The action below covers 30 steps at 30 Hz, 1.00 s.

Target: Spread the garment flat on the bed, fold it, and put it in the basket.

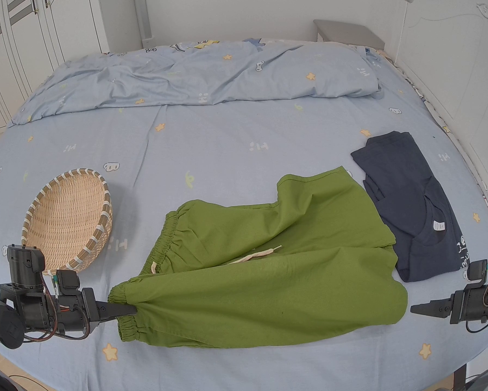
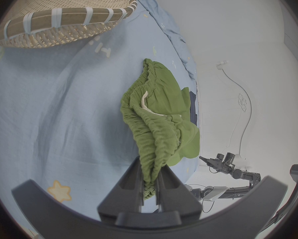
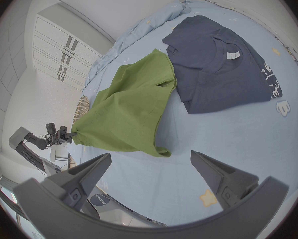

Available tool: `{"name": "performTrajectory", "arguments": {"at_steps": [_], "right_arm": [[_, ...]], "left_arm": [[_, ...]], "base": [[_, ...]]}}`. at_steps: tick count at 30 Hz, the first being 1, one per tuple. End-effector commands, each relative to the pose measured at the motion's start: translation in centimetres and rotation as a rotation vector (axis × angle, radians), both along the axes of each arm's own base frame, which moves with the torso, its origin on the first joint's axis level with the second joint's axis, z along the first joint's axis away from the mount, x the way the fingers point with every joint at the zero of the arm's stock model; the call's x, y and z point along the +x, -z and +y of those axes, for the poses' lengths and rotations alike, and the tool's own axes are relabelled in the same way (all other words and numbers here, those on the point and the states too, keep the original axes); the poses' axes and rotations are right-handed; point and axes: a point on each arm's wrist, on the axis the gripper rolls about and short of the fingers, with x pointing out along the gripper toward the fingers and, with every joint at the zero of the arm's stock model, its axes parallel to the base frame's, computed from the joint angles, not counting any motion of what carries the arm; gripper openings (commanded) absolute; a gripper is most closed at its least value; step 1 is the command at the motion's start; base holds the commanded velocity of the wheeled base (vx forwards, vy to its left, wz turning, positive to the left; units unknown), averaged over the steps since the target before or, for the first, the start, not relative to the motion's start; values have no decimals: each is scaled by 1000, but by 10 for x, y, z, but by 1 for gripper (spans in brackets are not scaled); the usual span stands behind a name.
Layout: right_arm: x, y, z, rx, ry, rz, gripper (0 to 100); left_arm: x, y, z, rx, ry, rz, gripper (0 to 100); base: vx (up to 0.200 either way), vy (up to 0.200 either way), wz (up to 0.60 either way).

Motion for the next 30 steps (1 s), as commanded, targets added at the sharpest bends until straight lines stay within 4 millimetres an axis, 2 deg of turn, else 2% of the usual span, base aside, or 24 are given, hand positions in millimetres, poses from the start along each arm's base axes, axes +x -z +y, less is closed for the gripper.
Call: {"name": "performTrajectory", "arguments": {"at_steps": [1, 5, 10, 16, 30], "right_arm": [[-13, 15, 4, 5, -24, 29, 100], [-11, 26, 10, 6, -65, 48, 100], [3, 49, 18, 8, -130, 85, 100], [18, 66, 24, 5, -162, 45, 100], [29, 72, 30, 5, -196, 15, 100]], "left_arm": [[2, 0, 1, -1, -6, -2, 0], [4, 1, 1, 0, -5, 1, 0], [5, 0, 4, 0, -17, 0, 0], [5, 0, 4, 0, -17, 0, 0], [6, 2, 4, 0, -17, 8, 0]], "base": [[0, 0, 0], [0, 0, 0], [0, 0, 0], [0, 0, 0], [0, 0, 0]]}}
